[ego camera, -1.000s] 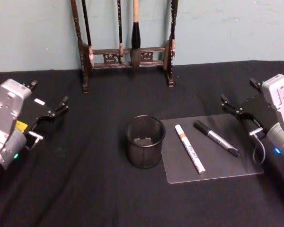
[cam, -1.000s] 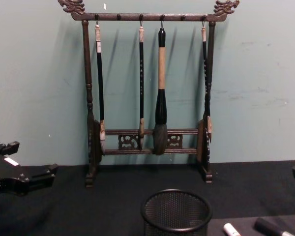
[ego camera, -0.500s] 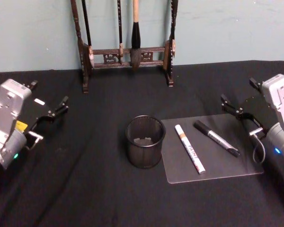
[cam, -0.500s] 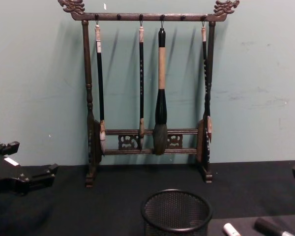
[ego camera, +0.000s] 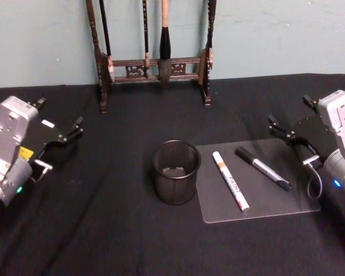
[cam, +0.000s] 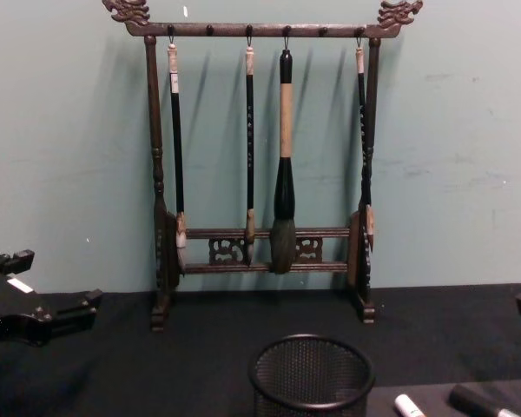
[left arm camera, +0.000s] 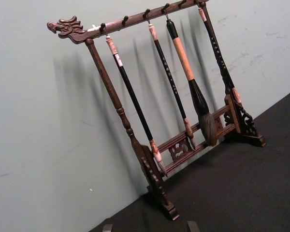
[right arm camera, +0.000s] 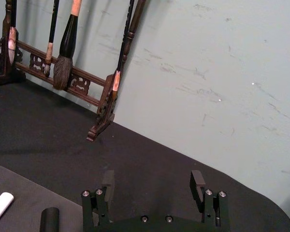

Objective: Pick up the water-based marker from the table and place it into the pen holder.

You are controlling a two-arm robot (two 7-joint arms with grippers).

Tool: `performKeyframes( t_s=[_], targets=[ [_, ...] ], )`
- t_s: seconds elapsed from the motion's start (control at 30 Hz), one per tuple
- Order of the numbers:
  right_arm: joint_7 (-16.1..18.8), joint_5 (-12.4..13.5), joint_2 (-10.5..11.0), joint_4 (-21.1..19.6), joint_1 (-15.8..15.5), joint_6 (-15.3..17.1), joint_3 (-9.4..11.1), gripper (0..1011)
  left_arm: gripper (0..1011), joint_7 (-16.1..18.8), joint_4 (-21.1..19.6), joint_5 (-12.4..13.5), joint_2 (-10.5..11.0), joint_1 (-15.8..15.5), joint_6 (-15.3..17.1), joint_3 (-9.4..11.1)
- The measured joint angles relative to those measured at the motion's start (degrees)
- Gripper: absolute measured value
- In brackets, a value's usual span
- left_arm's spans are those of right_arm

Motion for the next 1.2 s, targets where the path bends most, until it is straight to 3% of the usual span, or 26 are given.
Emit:
performKeyframes(
  t_s=[0.3, 0.53, 0.97, 1.2],
  targets=[
    [0.42, 0.01, -0.08, 0.07, 0.07, 0.00, 0.15, 1002, 1001, 0.00, 0.00, 0.00, 0.00, 0.00, 0.00, 0.00],
    [4.94, 2.10, -0.03, -0.47, 0.48, 2.01, 1.38, 1002, 1001, 0.00, 0.00, 0.00, 0.00, 0.00, 0.00, 0.00],
    [13.12, 5.69, 1.26, -3.35, 0.83, 9.72, 2.60, 1002, 1001, 0.00, 0.00, 0.00, 0.00, 0.00, 0.00, 0.00],
    [17.11, 8.28, 1.34, -4.95, 0.73, 16.06, 3.27, 1002, 1001, 0.00, 0.00, 0.00, 0.00, 0.00, 0.00, 0.00]
  ],
)
